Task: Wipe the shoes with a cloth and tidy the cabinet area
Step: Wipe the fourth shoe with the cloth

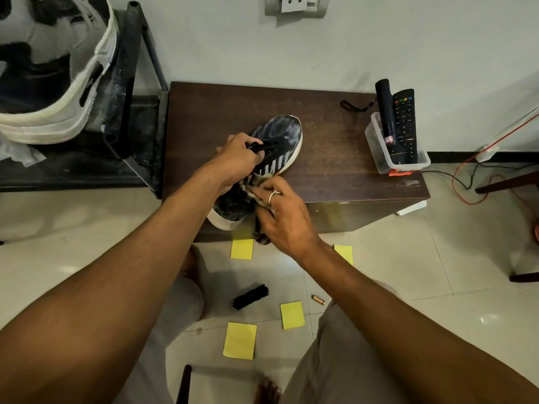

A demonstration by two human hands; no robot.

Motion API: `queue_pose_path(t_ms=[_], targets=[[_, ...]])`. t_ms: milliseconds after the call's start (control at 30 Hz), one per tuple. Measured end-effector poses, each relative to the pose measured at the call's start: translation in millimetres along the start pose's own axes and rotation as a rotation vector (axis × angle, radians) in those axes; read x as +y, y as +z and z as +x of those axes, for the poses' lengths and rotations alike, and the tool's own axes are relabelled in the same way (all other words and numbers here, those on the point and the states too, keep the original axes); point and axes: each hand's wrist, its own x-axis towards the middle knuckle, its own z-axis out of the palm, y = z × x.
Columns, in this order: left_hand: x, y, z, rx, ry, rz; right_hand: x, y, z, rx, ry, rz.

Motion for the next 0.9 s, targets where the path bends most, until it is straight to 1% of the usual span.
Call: queue_pose_path(t_ms=[67, 167, 200, 333, 400, 500, 533, 600, 667, 733, 833, 900], targets=[[0, 1, 0, -0.020, -0.005, -0.004, 11, -6, 9, 0.030, 0.044, -0.041], [0, 2, -1, -0.003, -0.028, -0.025, 25, -8, 28, 0.166, 0.272, -0.008], [0, 2, 0, 0.006, -0.037, -0.037, 19, -3, 27, 0.186, 0.307, 0.031], [-5, 3, 7, 0.014, -0.056, -0.068, -16, 8, -8, 0.058, 0.246, 0.190], [-5, 4, 8, 0.011, -0.062, -0.091, -10, 2, -10, 0.055, 0.272, 0.194], [-5, 4, 8, 0.015, -0.058, -0.137, 8, -1, 14, 0.188, 0.475, 0.212], [-2, 2, 3, 0.024, -0.064, -0.167, 10, 2, 22, 0.239, 0.540, 0.253], [2, -1, -2, 0.040, -0.073, -0.257, 6, 12, 27, 0.313, 0.615, 0.341], [3, 0, -4, 0.023, -0.077, -0.358, 0, 15, 24, 0.324, 0.635, 0.395], [4, 2, -5, -0.013, -0.068, -0.393, -1, 9, 22, 0.295, 0.610, 0.416], [3, 3, -6, -0.016, -0.082, -0.406, -2, 3, 28, 0.225, 0.526, 0.369], [2, 2, -5, 0.005, -0.093, -0.461, -1, 4, 35, 0.181, 0.458, 0.307]])
